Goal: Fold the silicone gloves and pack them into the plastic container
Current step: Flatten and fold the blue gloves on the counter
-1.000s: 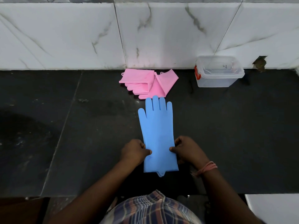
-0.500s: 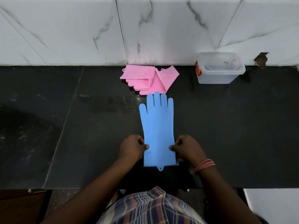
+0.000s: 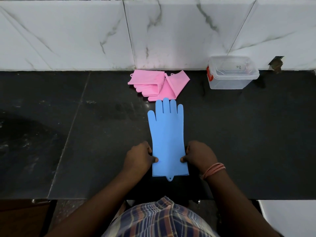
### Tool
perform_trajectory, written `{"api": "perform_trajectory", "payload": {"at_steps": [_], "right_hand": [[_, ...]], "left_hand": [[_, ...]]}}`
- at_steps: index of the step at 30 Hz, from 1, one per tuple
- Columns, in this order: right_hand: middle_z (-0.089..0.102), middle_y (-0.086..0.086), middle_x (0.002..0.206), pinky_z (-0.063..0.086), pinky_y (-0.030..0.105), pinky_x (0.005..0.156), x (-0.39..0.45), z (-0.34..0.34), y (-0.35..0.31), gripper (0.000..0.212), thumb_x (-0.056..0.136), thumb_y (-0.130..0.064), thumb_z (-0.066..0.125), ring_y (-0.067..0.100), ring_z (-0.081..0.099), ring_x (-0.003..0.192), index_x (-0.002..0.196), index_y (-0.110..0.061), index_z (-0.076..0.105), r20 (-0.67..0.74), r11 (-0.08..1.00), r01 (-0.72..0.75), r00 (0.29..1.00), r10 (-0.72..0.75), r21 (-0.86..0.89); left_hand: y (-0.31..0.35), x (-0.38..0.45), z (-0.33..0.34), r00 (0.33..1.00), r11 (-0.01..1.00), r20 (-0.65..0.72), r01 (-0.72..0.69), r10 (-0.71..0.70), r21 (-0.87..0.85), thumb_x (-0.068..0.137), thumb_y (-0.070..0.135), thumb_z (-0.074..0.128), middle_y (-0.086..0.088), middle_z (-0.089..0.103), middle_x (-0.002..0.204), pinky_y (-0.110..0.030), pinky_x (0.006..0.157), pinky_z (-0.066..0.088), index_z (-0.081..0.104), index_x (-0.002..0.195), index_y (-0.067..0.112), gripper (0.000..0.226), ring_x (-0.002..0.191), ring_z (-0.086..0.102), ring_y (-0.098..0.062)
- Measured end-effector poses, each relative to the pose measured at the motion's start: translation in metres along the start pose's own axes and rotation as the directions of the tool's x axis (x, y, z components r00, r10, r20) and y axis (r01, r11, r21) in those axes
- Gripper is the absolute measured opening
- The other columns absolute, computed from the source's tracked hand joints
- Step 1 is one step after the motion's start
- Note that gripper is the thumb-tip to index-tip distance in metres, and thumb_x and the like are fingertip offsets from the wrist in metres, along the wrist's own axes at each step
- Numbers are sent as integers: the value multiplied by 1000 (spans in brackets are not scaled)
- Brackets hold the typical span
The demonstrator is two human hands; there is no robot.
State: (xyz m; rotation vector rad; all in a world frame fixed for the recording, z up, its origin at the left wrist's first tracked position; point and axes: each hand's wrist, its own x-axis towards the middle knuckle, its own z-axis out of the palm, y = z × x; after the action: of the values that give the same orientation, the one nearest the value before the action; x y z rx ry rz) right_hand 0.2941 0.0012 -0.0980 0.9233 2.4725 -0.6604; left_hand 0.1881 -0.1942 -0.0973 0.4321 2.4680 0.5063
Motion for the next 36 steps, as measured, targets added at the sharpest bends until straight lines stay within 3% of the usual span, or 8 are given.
{"api": "perform_trajectory", "payload": {"at_steps": [3,6,8,11,20,23,27,36], "right_hand": [[60,3,86,43,33,66,-1,3,-11,34,83,-43,74,24,58,80,86,-16,52,-301,994,107,949,-91,37],[63,10,111,50,38,87,15,15,-26,18,95,-30,59,30,60,103,102,-13,60,-561,949,310,777,-286,-55],[43,18,151,34,45,115,28,29,-26,40,97,-21,52,36,37,142,136,-12,52,-507,913,399,772,-384,-84],[1,9,168,8,47,125,40,53,-14,61,104,-32,32,25,-3,155,160,-14,13,-363,892,408,815,-451,-193],[-2,3,167,-1,43,125,45,59,-8,63,104,-40,26,20,-6,155,160,-16,10,-403,880,426,782,-476,-212],[24,14,163,14,44,125,45,55,4,54,102,-26,33,29,16,153,152,-6,37,-457,814,579,711,-534,-48],[59,15,135,44,43,109,41,40,37,39,78,4,69,26,51,129,115,-7,70,-535,719,695,597,-598,-29],[67,9,123,53,35,94,46,5,49,44,77,-2,57,29,66,108,116,-13,73,-226,670,725,633,-740,-163]], "left_hand": [[8,3,1,962,967,-134,-223,239,120,89,33,74,-2,63,119,-37,83,50,58,118,22,34,107,62,-24],[18,20,15,804,844,-265,-479,532,239,104,29,49,-14,56,146,-44,111,46,55,143,9,44,136,52,-34],[15,33,31,773,785,-195,-534,604,315,107,36,31,-17,40,162,-51,123,31,43,155,6,57,152,33,-37],[-1,44,52,813,761,-87,-494,576,421,107,51,10,-8,11,173,-51,129,13,14,165,15,68,161,4,-27],[-7,47,56,800,765,-105,-513,590,388,107,48,16,-7,1,174,-49,130,5,8,165,15,67,161,-3,-23],[-13,47,36,762,772,-135,-613,634,168,107,37,29,-7,18,172,-40,130,10,30,162,15,59,160,10,-22],[-34,48,4,685,715,-207,-673,699,189,95,14,50,-5,65,135,-31,106,50,71,128,17,40,124,62,-22],[-46,66,-11,580,536,4,-755,814,378,98,30,53,4,72,128,-26,97,54,74,125,24,34,116,67,-17]]}}
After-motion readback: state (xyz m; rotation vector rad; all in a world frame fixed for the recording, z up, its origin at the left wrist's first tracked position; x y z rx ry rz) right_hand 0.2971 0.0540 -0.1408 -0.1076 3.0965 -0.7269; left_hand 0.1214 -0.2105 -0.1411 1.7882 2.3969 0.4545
